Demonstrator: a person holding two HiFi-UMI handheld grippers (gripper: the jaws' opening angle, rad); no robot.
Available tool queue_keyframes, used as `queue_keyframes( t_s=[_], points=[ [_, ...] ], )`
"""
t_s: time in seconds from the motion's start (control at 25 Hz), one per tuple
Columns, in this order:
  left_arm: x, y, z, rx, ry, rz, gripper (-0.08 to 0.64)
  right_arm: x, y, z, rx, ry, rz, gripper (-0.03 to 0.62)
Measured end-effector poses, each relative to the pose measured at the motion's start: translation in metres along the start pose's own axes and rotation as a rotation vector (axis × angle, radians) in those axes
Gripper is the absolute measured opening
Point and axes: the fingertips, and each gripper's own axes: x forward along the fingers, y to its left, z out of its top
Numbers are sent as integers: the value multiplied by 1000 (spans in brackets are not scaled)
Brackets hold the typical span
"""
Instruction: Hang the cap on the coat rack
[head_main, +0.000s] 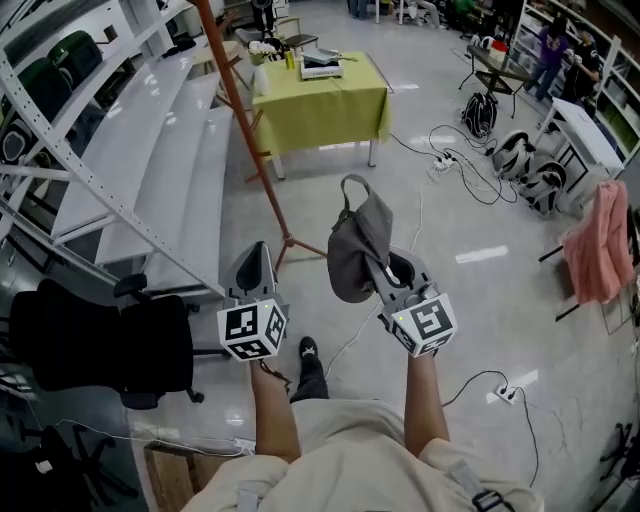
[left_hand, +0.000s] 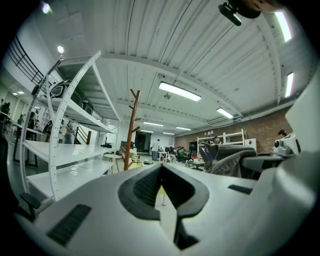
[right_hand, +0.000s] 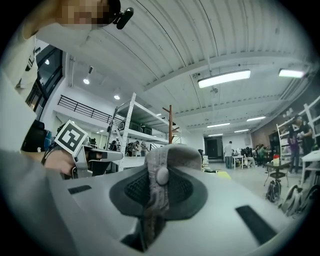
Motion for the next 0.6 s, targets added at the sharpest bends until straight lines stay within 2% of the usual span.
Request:
queue_keyframes(
  t_s=[0.24, 0.6],
  points=[
    [52, 18, -5, -34, 3, -17, 8, 46, -17, 8, -39, -19, 3, 38],
    [113, 63, 19, -10, -18, -40, 8, 127, -36, 19, -56, -34, 9, 38]
  ],
)
